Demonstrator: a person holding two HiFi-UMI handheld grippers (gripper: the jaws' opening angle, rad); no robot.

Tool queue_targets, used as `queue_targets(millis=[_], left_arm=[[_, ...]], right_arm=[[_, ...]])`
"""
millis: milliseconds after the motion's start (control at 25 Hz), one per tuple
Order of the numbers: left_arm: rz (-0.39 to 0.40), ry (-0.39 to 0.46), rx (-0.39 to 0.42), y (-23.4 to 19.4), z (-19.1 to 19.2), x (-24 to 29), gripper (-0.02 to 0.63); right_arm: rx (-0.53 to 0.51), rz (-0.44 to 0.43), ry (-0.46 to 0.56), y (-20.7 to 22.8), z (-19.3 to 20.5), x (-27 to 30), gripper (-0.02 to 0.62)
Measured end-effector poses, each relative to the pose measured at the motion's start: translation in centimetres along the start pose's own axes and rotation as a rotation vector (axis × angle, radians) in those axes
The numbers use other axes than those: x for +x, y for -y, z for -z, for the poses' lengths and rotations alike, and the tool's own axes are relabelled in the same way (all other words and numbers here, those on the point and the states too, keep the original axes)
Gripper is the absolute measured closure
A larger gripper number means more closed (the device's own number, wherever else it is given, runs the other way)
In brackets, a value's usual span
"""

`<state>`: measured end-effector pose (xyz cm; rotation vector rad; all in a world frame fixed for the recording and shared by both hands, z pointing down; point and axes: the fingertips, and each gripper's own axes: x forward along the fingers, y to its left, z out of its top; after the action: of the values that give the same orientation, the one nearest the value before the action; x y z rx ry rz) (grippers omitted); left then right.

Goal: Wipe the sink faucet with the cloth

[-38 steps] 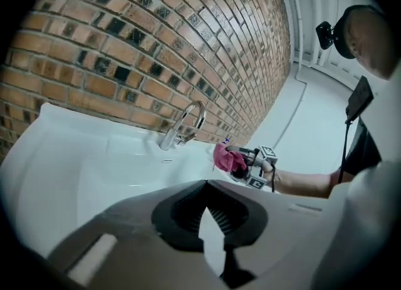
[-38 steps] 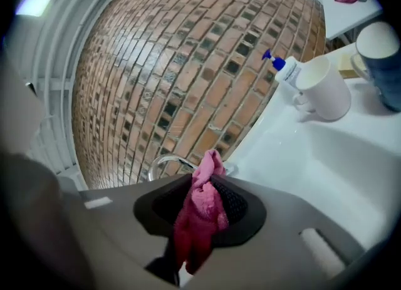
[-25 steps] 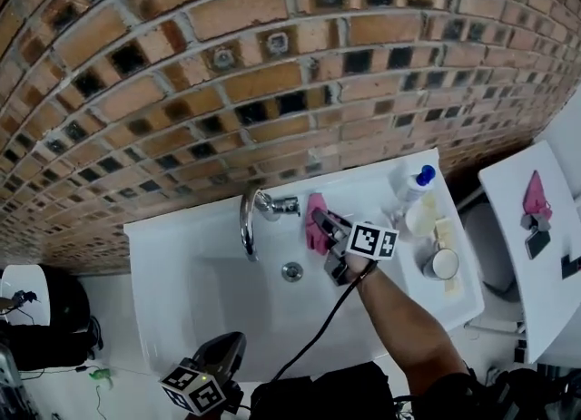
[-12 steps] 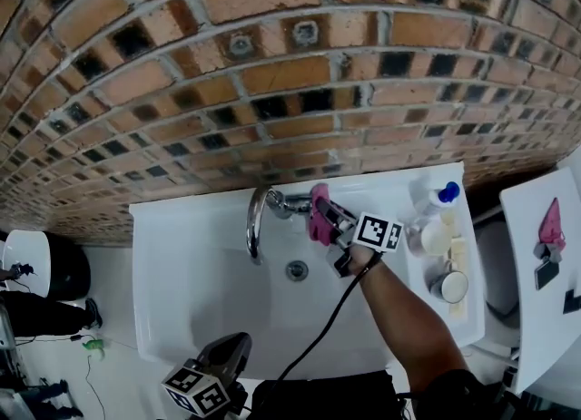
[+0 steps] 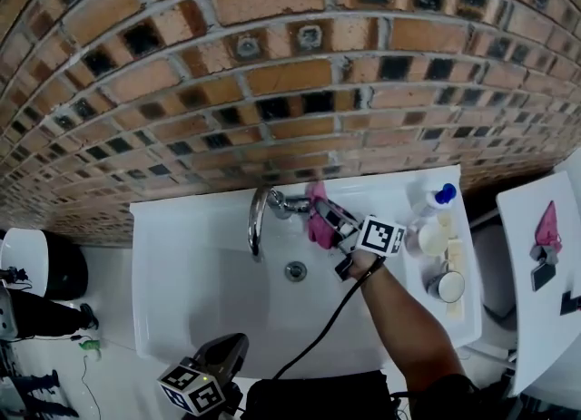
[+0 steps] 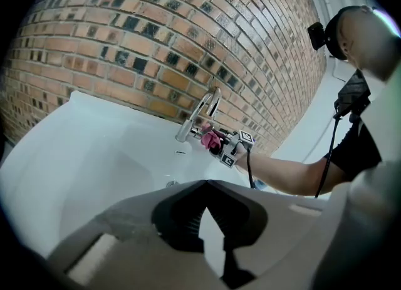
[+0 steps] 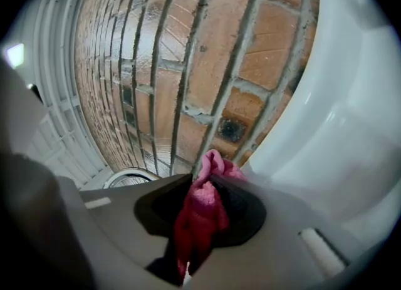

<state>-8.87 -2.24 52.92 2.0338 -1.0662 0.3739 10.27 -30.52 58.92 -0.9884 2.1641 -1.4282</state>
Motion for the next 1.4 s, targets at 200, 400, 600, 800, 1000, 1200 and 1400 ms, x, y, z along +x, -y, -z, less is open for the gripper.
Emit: queue_targets(millis=[200,400,600,800,1000,1200,1400], left_arm=[[0.018,0.005,0.025,-0.3,-0.6,-1.0,0.601],[0.052,0.006,0.049,0.0,-0.8,-1.4,0.601],[0.074,0.016,0.048,-0.3,-1.2,-2.1,0.601],[0.069,0.024,0.025,-1.7,-0.9,-3.0,0.601],[0.053,0.014,0.010,-3.1,-0.3,-4.2,0.601],[0.008,0.006,0.002,-4.9,-0.1,-5.8,0.601],[-0.005,-0.004,0.006,-5.9,-0.4,-6.0,0.601]], right_arm=[[0.068,-0.229,0.040,-5.7,0.1,-0.1,0.499],[-0.034,-0.172,0.021,-6.6,0.2,-1.3,0.499],[-0.224,-0.118,0.044,-10.5,0.1,-3.6,0.499],[0.008,-0.081,0.085,-10.5,6.1,-3.5,0.497],[0.275,0.107,0.158,-1.7,9.6,-1.3,0.497],[0.385,0.156,0.269,2.0,8.6,0.9,0.497],[0.380,0.116,0.324,0.8,6.3,2.4,0.499]])
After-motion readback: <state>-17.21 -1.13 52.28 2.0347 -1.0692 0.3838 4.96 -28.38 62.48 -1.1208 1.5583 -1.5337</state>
